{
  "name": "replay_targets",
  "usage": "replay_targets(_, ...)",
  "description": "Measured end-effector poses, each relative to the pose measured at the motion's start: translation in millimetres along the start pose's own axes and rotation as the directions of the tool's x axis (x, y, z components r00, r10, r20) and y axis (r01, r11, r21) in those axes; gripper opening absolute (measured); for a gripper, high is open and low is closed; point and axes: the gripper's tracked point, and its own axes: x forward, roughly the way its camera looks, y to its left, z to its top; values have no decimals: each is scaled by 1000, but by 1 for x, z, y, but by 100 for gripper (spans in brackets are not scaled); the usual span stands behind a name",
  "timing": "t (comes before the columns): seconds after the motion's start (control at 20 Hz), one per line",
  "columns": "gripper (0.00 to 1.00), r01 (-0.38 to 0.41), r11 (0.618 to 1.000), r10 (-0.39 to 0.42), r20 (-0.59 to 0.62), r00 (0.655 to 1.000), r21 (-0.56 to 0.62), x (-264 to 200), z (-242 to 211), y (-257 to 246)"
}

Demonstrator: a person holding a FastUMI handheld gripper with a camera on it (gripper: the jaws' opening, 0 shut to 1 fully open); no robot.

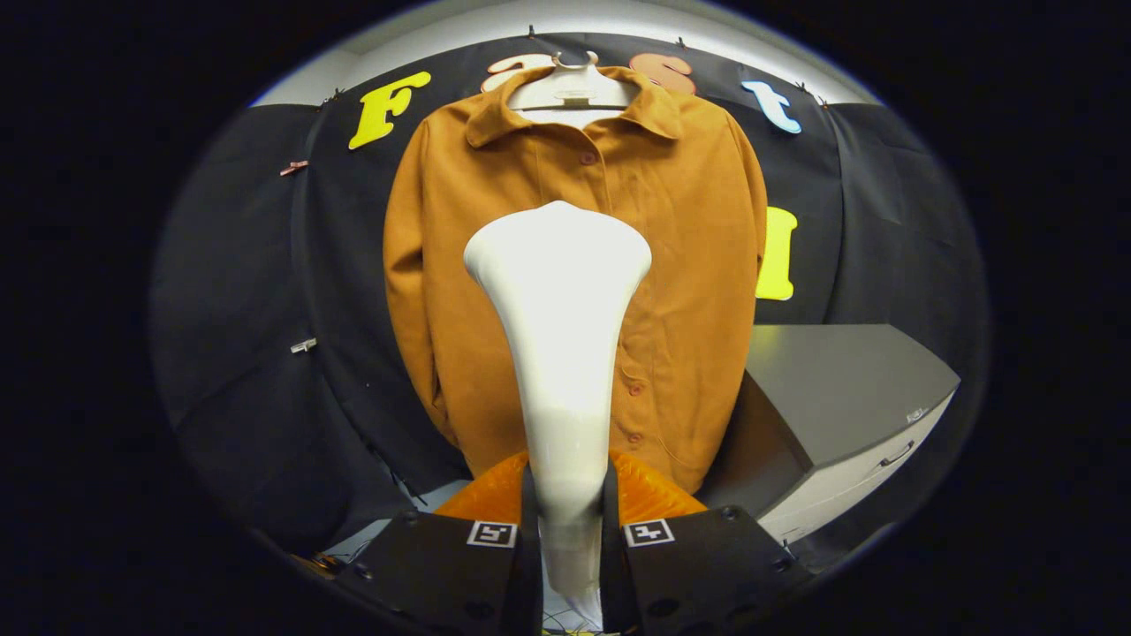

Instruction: Iron the clothes twice with a garment steamer, once on the left side and once on the right side.

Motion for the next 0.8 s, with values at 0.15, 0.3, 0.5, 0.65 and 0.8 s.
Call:
replay_targets(0.15, 29, -1, 1000, 1, 40, 999, 0, 5, 31, 26)
replay_targets(0.3, 29, 7, 1000, -6, 65, 998, -14, 28, 49, 45)
replay_targets(0.5, 29, 44, 999, -43, 80, 996, -12, 52, 69, 54)
replay_targets(0.65, 29, 85, 996, -83, 83, 993, -19, 70, 77, 53)
replay_targets(0.8, 29, 123, 992, -121, 77, 990, -24, 81, 73, 49)
